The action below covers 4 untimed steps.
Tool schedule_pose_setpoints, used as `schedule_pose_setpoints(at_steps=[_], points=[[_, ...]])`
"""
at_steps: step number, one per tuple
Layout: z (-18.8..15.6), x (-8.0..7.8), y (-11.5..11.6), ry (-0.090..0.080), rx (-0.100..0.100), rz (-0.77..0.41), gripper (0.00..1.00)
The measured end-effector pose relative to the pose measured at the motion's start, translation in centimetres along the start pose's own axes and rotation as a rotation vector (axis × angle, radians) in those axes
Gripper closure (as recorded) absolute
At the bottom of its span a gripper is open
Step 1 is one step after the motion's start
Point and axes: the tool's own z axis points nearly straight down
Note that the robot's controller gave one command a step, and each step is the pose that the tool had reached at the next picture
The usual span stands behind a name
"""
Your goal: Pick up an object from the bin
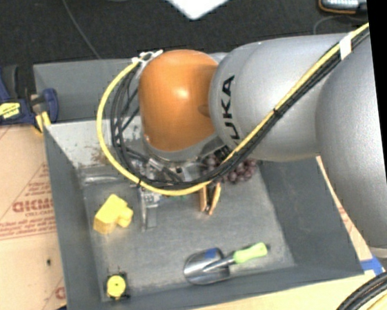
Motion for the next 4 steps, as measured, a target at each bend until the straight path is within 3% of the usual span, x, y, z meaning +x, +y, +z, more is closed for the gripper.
schedule_pose_setpoints(at_steps=[1, 2, 3, 4], points=[[-0.5, -0.1, -0.1, -0.006, -0.001, 0.004, 0.0], [4.9, -1.1, 0.7, -0.012, -0.004, 0.031, 0.0], [9.1, -1.7, 1.5, -0.003, 0.001, -0.035, 0.0], [8.3, -3.6, 3.3, -0.016, -0.002, -0.269, 0.0]])
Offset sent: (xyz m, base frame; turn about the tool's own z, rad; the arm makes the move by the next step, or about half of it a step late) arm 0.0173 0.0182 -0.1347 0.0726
